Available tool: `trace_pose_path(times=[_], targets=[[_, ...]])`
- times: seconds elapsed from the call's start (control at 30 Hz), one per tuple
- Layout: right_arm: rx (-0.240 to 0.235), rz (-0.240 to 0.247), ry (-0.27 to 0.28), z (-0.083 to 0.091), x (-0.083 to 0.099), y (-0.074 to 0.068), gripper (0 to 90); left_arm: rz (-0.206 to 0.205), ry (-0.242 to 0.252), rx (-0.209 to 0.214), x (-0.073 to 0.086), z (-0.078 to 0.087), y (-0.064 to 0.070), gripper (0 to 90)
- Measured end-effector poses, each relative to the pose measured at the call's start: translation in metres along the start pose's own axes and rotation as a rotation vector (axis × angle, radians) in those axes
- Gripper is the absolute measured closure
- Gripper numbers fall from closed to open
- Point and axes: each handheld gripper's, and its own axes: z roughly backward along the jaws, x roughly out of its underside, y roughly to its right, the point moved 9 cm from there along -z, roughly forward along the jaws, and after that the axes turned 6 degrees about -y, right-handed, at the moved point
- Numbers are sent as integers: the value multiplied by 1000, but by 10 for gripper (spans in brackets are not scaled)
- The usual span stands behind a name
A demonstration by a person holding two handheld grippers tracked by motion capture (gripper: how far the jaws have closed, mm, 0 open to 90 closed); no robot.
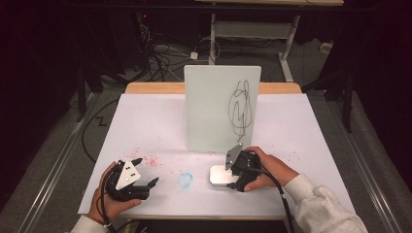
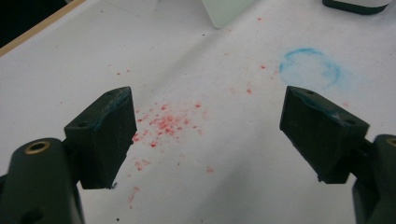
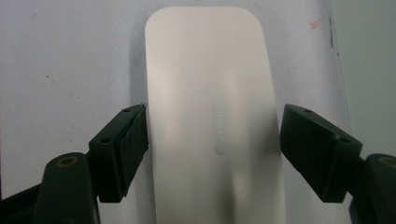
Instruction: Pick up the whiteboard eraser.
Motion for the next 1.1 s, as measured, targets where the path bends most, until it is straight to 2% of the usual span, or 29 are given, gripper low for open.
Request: trace_pose_path(times=[0.23, 0.37, 0.4, 0.43, 0.53, 0.6, 0.63, 0.7, 0.83, 0.9, 1.0, 1.1], targets=[[-21, -5, 32, -9, 0, 0, 280, 3, -12, 9, 1, -2, 1, 178], [-34, 13, 43, -7, -1, 1, 293, -4, -22, 8, 2, -3, 1, 178], [-40, 1, 50, -6, 0, 0, 299, -3, -23, 7, 2, -3, 1, 179], [-32, 1, 74, -5, -1, 1, 306, -1, -23, 7, 2, -3, 1, 178], [-11, -13, 96, -4, -1, 2, 307, 1, -22, 9, 2, -4, 1, 179], [3, -30, 126, -2, -3, 2, 307, 2, -22, 7, 2, -4, 0, 179], [22, -44, 158, 1, -4, 3, 307, 2, -20, 2, 2, -4, 0, 179], [33, -63, 174, 4, -4, 4, 307, 5, -11, -3, 1, -2, -1, 179], [103, -99, 235, 15, -5, 9, 308, 9, -9, -5, 1, -2, -2, 179], [111, -98, 248, 17, -6, 9, 307, 12, -9, -5, 1, -1, -2, 179], [137, -135, 276, 23, -5, 9, 307, 12, -9, -6, 1, -1, -2, 179], [167, -141, 304, 29, -5, 10, 308, 13, -6, -5, 1, -1, -3, 179]])
